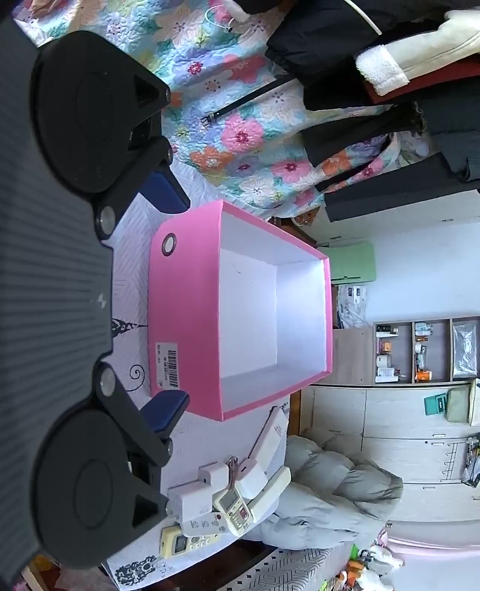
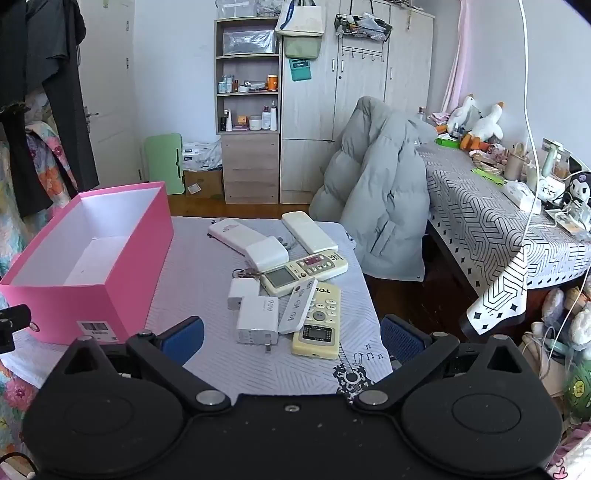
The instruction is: Organize rigid objects
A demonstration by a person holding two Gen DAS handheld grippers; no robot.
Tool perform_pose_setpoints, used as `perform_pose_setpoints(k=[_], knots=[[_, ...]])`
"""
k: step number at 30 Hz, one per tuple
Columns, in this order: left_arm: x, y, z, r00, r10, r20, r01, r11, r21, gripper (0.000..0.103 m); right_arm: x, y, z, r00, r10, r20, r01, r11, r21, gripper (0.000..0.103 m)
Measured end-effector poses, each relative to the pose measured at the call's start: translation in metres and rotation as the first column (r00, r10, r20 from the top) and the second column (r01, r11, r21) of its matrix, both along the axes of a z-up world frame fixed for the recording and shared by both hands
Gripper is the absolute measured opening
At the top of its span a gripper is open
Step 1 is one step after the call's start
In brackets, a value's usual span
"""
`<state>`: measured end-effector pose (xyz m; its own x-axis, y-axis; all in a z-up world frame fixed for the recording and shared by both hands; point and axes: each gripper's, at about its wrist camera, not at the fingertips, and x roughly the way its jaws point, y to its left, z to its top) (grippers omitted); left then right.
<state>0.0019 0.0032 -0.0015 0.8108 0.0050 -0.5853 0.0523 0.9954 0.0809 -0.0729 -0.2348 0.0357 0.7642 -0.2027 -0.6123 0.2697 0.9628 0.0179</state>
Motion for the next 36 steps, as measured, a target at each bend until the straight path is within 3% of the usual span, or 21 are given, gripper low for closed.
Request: perform_pose_setpoints(k=[18, 36], knots=[[-0.0027, -0.0044, -0.0022, 1.0, -0.029, -0.005, 0.03, 0.999, 0.042, 0.103, -0.003, -0.0019, -0.0026, 1.0, -0.001, -0.015, 0.001, 1.0, -0.002, 0.103], [0.0014, -0.0029, -0.006, 0.999, -0.03, -0.021, 0.03, 0.999, 0.026, 0.103, 0.0029, 0.0026, -0.008, 1.0, 0.009, -0.027, -0.009, 1.0, 0.002, 0.103]])
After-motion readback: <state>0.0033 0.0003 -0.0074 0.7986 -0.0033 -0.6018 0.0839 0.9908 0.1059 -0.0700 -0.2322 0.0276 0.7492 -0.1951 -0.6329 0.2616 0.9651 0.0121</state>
